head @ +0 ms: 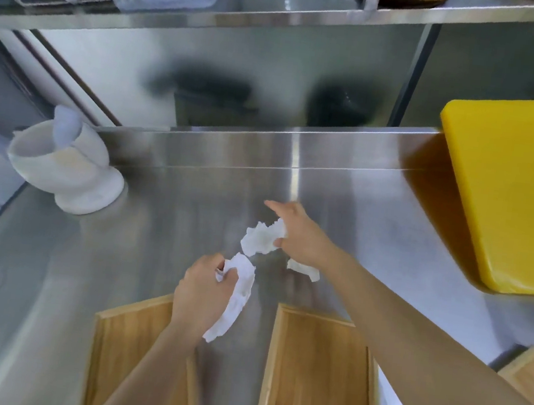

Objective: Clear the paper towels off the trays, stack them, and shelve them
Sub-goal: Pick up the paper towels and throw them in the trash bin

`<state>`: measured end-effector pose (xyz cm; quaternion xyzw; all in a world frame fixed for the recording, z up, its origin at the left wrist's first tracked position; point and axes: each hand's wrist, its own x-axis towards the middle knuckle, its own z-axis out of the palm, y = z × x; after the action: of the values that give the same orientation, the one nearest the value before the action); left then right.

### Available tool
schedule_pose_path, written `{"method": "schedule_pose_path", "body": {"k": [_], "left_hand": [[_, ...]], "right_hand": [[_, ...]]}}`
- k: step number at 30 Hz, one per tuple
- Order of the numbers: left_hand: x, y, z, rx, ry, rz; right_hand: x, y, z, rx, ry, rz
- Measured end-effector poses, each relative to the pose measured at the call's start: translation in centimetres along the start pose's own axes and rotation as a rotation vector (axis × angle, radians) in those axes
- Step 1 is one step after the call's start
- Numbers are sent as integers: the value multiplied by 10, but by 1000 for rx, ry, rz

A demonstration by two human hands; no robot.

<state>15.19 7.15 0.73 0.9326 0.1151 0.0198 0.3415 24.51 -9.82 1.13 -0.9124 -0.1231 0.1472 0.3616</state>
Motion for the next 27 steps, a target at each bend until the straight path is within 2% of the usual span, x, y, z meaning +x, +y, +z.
{"method": "schedule_pose_path", "body": {"k": [3, 7, 10, 14, 19, 21, 22, 24, 27], "left_hand": [[-6, -11, -9, -74, -3, -52], [-18, -16, -14, -149, 18, -91], [-28, -12, -13, -175, -1, -90], [-33, 10, -25, -166, -5, -16], [-51, 60, -43, -185, 52, 177], [-114, 95, -29, -216, -100, 323], [-113, 99, -30, -232, -86, 339], [-137, 121, -16, -218, -165, 433], [-132, 140, -17, -252, -137, 479]], "right_hand": [[5, -7, 17, -91, -116, 37], [0, -8, 23, -154, -110, 114], [-15, -7, 13, -103, -13, 141], [-45, -8, -25, -44, 203, 144], [-123, -18, -97, -20, 488, 148], [-229, -3, -112, -68, 657, 268], [-231, -2, -114, -64, 677, 219], [-281, 12, -113, -67, 791, 266], [-285, 7, -122, -20, 845, 211]]}}
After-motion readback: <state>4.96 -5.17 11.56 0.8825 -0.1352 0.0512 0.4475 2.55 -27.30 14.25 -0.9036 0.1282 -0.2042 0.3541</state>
